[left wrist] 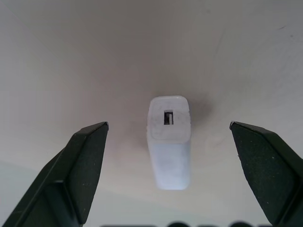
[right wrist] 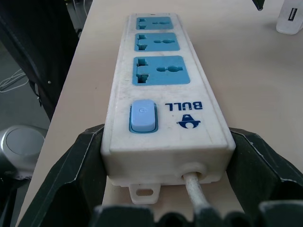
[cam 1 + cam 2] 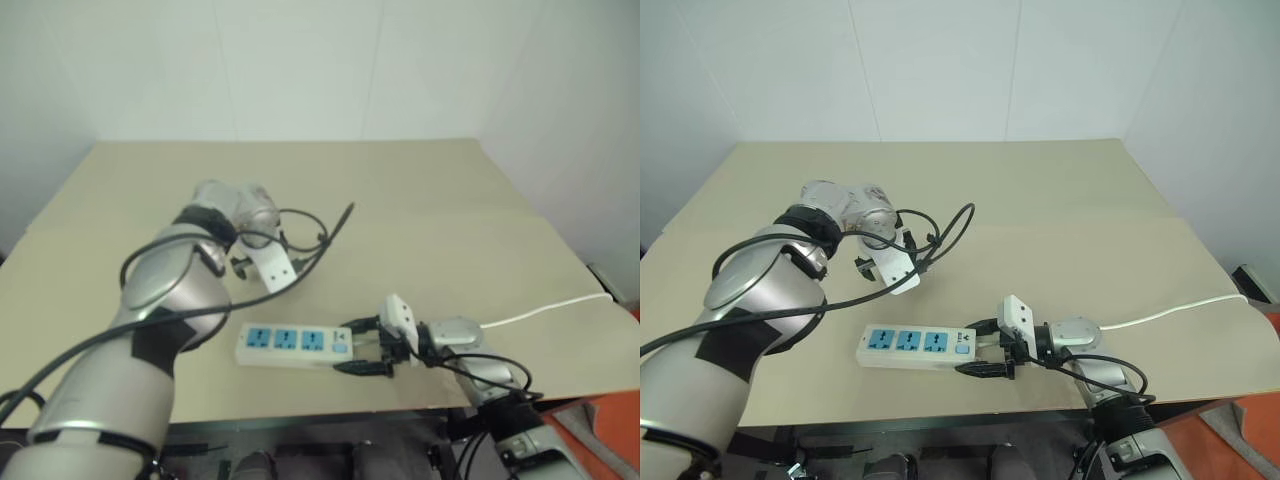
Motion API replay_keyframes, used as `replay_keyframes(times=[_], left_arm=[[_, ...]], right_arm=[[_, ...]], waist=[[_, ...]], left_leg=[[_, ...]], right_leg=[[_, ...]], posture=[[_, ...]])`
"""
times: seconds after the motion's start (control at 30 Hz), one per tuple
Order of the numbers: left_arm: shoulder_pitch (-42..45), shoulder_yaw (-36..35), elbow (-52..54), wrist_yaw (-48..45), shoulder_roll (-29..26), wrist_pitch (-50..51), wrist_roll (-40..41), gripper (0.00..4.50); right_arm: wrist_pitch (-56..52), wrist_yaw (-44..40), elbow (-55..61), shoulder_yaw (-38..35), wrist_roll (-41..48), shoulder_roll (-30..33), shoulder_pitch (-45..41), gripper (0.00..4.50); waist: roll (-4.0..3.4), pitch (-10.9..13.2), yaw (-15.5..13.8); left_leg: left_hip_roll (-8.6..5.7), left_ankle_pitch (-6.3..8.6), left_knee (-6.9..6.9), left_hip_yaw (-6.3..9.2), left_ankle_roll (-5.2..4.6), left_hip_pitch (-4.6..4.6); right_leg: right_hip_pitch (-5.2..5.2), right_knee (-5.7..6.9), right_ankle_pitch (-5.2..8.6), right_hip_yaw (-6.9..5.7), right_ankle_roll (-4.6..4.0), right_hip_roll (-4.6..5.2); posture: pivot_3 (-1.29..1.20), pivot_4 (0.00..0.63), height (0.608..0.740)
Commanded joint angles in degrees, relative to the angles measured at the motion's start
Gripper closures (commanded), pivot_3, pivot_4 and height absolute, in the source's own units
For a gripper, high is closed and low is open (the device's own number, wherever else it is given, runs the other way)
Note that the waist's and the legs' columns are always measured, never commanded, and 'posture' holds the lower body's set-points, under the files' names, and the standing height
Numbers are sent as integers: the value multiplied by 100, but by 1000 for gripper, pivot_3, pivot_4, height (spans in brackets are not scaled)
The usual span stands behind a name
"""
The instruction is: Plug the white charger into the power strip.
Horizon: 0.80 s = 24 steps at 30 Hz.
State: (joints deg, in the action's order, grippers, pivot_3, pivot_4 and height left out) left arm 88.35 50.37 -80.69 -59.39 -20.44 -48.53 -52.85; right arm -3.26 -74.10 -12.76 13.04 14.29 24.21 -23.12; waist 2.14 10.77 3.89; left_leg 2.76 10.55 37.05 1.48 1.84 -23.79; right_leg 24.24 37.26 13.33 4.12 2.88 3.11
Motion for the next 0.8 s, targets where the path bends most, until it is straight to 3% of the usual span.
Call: replay_keyframes(times=[0.03, 0.13, 0.47, 0.63, 0.8], left_arm=[[-11, -18, 21, 84, -7, 78, -59, 0], [-37, -66, 10, -66, -18, 76, -8, 522], [-150, -109, 29, 112, 19, 126, -25, 3501], [-133, -276, 34, 156, 47, 123, 125, 3504], [63, -1018, 41, -469, 63, 85, 856, 3504]], right_arm=[[-91, 41, 94, 164, -94, 16, 148, 1063], [-111, 60, 122, 162, -88, 37, 164, 1063], [-94, 107, 109, 183, -120, 41, 166, 1063], [-62, 93, 48, 188, -143, 51, 149, 1063], [-54, 20, -60, 172, -119, 53, 58, 1063]], waist=[[0, 0, 0], [0, 0, -3], [1, -1, -6], [1, -1, -7], [1, -1, -4]], left_leg=[[0, 0, 0, 0, 0, 1], [0, 0, 0, 0, 0, 1], [0, 0, 0, 0, 0, 3], [-1, 0, 1, 0, 0, 4], [-1, 0, 0, 0, 0, 3]], right_leg=[[-1, 0, 0, 0, 0, 0], [-1, 0, 0, 0, 0, 0], [-4, 1, 0, 0, 0, 0], [-5, 1, 0, 0, 0, 0], [-4, 1, -1, 0, 0, 0]], posture=[[0, 150, 740], [0, 150, 740], [0, 150, 740], [0, 150, 740], [0, 150, 740]])
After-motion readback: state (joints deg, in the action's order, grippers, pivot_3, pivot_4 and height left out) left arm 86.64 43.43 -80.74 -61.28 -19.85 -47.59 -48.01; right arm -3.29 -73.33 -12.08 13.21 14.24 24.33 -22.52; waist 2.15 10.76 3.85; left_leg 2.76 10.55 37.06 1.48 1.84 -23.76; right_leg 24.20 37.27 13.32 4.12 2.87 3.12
